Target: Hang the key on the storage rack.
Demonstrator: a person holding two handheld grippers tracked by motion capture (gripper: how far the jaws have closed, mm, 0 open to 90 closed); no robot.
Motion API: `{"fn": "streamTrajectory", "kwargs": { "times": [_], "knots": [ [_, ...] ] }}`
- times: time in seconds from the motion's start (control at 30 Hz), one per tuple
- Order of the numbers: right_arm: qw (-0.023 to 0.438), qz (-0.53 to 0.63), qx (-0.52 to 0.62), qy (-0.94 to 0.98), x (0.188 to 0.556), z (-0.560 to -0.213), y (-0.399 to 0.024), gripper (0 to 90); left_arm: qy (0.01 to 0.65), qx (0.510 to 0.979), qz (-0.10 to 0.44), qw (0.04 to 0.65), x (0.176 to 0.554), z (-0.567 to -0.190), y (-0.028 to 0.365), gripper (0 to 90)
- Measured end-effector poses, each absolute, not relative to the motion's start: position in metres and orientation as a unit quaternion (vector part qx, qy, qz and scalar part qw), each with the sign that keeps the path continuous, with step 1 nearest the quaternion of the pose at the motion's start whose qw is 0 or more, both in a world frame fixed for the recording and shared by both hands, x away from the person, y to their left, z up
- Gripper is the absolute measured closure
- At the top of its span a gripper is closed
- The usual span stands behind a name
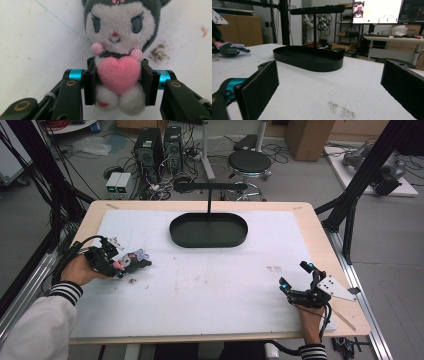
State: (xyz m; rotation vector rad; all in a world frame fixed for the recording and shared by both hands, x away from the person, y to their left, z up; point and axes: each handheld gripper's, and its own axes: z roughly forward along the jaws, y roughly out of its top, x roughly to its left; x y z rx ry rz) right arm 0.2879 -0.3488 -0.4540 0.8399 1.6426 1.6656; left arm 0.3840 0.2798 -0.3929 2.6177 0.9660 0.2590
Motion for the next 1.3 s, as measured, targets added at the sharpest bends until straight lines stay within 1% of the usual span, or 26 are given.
{"fn": "streamTrajectory", "kwargs": {
  "times": [0.07,0.23,0.27,0.4,0.57,0.63,0.97,1.1,1.3],
  "knots": [
    [0.323,0.634,0.319,0.626,0.288,-0.454,-0.349,0.6,0.338,0.917,0.095,0.190,0.383,-0.389,0.278,56.2],
    [0.323,0.634,0.320,0.626,0.288,-0.454,-0.349,0.6,0.342,0.907,0.107,0.221,0.382,-0.382,0.278,56.2],
    [0.323,0.634,0.320,0.626,0.288,-0.454,-0.349,0.6,0.346,0.901,0.112,0.237,0.382,-0.379,0.278,56.2],
    [0.324,0.633,0.320,0.627,0.288,-0.454,-0.349,0.6,0.349,0.892,0.120,0.261,0.381,-0.373,0.276,56.2],
    [0.325,0.633,0.318,0.627,0.288,-0.454,-0.349,0.6,0.368,0.870,0.132,0.300,0.382,-0.363,0.271,56.2],
    [0.324,0.633,0.319,0.626,0.288,-0.454,-0.349,0.6,0.374,0.866,0.140,0.301,0.383,-0.359,0.268,56.1],
    [0.323,0.634,0.319,0.626,0.288,-0.454,-0.349,0.6,0.384,0.837,0.177,0.348,0.394,-0.336,0.250,56.1],
    [0.323,0.634,0.320,0.626,0.288,-0.454,-0.349,0.6,0.381,0.835,0.185,0.352,0.399,-0.329,0.242,56.1],
    [0.323,0.634,0.319,0.626,0.288,-0.454,-0.349,0.5,0.378,0.836,0.181,0.355,0.406,-0.324,0.233,56.1]
  ]
}}
